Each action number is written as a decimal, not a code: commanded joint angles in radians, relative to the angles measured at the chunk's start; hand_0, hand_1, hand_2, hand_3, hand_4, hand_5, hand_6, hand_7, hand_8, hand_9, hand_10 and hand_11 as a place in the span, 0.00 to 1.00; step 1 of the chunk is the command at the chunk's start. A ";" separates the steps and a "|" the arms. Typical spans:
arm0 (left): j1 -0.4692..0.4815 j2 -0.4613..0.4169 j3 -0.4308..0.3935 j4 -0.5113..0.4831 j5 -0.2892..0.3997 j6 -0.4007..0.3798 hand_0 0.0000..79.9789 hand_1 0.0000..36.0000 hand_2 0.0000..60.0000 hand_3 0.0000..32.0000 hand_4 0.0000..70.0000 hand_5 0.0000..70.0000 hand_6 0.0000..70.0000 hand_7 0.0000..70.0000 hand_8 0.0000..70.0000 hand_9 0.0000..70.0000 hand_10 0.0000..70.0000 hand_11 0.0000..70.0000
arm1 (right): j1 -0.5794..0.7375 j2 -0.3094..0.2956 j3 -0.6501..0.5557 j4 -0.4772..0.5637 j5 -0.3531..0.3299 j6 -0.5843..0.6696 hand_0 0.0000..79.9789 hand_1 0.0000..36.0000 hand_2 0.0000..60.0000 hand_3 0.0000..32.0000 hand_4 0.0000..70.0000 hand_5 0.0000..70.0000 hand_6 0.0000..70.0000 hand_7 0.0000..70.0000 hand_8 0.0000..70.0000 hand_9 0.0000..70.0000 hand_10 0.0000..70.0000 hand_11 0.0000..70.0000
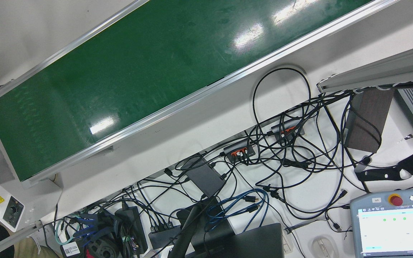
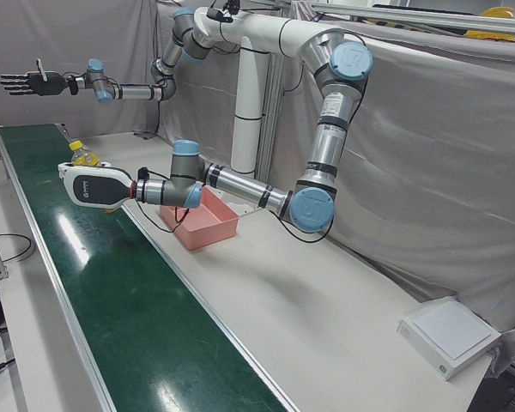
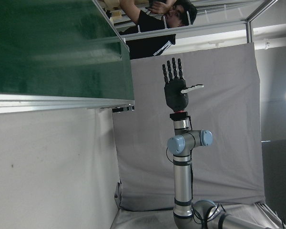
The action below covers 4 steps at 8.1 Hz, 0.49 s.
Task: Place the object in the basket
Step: 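Lift the bottle off the conveyor and carry it toward the pink basket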
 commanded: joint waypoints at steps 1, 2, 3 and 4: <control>0.053 0.202 -0.249 -0.005 0.007 0.003 0.74 0.57 0.72 0.00 0.57 1.00 0.78 1.00 1.00 1.00 1.00 1.00 | 0.000 0.000 0.000 0.000 0.000 0.000 0.00 0.00 0.00 0.00 0.00 0.00 0.00 0.00 0.00 0.00 0.00 0.00; 0.096 0.241 -0.304 -0.005 0.009 0.008 0.73 0.56 0.68 0.00 0.54 1.00 0.76 1.00 1.00 1.00 1.00 1.00 | 0.000 0.000 0.000 0.000 0.000 0.000 0.00 0.00 0.00 0.00 0.00 0.00 0.00 0.00 0.00 0.00 0.00 0.00; 0.149 0.278 -0.341 -0.006 0.007 0.011 0.73 0.53 0.63 0.00 0.52 1.00 0.74 1.00 0.99 1.00 1.00 1.00 | 0.000 0.000 0.000 0.000 0.000 0.000 0.00 0.00 0.00 0.00 0.00 0.00 0.00 0.00 0.00 0.00 0.00 0.00; 0.188 0.284 -0.355 -0.006 0.007 0.035 0.73 0.53 0.60 0.00 0.49 1.00 0.73 1.00 0.99 1.00 1.00 1.00 | 0.000 0.000 0.000 0.000 0.000 0.000 0.00 0.00 0.00 0.00 0.00 0.00 0.00 0.00 0.00 0.00 0.00 0.00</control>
